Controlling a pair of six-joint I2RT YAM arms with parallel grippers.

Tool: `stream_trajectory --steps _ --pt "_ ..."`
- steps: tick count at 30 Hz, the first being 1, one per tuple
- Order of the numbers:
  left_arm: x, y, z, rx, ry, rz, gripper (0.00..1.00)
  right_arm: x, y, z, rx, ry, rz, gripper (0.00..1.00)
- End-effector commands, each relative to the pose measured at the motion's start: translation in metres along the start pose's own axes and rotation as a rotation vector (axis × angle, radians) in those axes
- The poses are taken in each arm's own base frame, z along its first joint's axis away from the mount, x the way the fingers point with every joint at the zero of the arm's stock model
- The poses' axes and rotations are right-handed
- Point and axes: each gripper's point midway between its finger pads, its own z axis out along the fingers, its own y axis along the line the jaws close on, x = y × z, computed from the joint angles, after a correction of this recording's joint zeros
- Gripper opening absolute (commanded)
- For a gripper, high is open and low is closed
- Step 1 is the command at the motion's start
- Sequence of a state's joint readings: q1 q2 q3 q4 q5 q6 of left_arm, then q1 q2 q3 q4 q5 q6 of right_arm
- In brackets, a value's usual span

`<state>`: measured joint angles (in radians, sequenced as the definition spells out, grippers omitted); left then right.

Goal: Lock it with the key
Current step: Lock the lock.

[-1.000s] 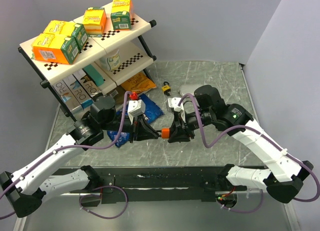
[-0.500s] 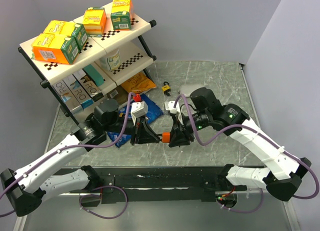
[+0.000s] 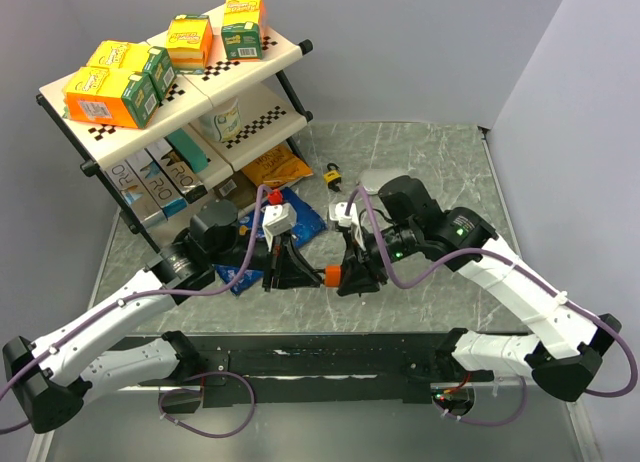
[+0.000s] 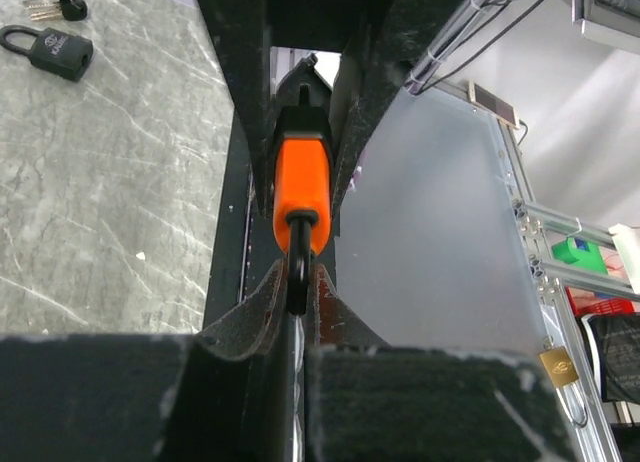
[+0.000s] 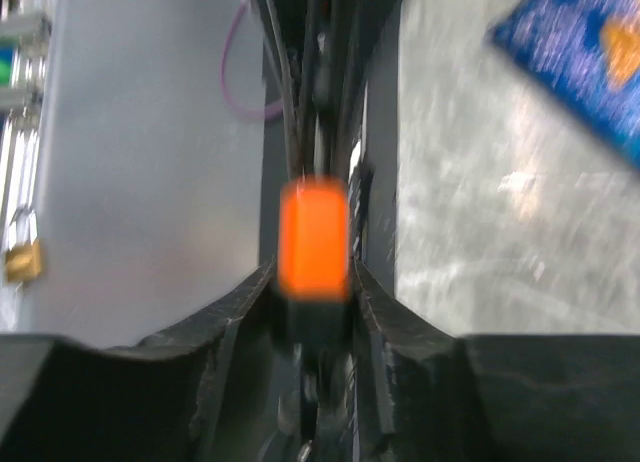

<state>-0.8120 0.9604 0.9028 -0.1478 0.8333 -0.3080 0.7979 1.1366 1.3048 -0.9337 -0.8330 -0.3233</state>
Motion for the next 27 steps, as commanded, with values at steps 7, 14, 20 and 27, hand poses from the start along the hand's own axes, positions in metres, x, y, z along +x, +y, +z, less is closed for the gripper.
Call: stream_trajectory --steps 7,14,20,27 --pt "-0.025 0.005 -0.031 -0.024 -0.088 0.153 0.01 -0.013 -0.017 -0.022 0.028 -0.12 -0.101 0.72" --pt "-0.026 0.003 -0.032 -0.018 -0.077 0.181 0.01 -0.009 -0.02 -0.03 0.061 -0.123 -0.106 0.69" --pt "-0.021 0.007 -0.03 -0.013 -0.051 0.176 0.01 -0.011 -0.023 -0.032 0.069 -0.113 -0.12 0.64" --pt "-0.019 0.01 -0.028 -0.009 -0.047 0.173 0.01 -0.019 -0.023 -0.03 0.056 -0.127 -0.131 0.56"
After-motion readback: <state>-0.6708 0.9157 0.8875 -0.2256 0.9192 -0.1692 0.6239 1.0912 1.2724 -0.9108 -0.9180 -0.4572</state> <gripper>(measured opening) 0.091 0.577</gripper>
